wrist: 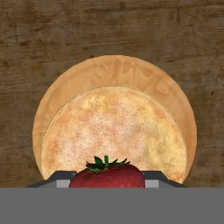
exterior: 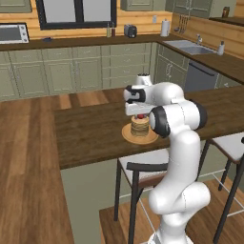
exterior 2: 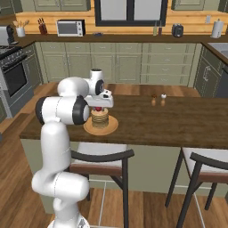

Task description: Take the strawberry from the fridge and place it on top of the pancake, located on the dining counter.

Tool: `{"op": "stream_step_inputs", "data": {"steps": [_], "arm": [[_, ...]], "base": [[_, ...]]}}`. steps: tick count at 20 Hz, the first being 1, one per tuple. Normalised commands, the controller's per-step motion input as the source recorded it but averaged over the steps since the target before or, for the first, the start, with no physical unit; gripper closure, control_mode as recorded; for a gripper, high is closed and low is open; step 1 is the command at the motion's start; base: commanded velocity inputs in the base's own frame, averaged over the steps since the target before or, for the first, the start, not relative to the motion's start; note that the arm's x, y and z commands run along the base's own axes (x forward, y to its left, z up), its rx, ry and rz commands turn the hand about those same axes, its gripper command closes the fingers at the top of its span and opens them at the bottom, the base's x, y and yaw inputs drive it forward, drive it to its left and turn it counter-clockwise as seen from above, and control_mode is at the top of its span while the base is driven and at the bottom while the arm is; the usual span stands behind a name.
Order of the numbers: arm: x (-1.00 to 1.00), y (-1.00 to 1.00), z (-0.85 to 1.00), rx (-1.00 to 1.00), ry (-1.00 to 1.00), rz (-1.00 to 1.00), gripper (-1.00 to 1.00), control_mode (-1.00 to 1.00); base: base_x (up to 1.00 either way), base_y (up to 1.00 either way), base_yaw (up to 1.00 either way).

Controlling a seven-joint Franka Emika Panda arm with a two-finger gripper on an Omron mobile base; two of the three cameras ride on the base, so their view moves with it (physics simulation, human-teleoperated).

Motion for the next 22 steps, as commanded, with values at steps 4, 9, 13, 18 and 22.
{"op": "stream_step_inputs", "data": {"steps": [4,9,13,18,22], "arm": [[0.0,-0.04,0.0,0.0,0.0,0.0,-1.0,-1.0],[0.0,-0.01,0.02,0.0,0.0,0.0,-1.0,-1.0],[-0.02,0.0,0.12,0.0,0.0,0.0,-1.0,-1.0],[-0.01,0.0,0.24,-0.01,0.0,0.0,-1.0,-1.0],[-0.4,0.0,0.33,-0.01,-0.05,-0.01,-1.0,-1.0]], "base": [[0.0,0.0,0.0],[0.0,0.0,0.0],[0.0,0.0,0.0],[0.0,0.0,0.0],[0.0,0.0,0.0]]}}
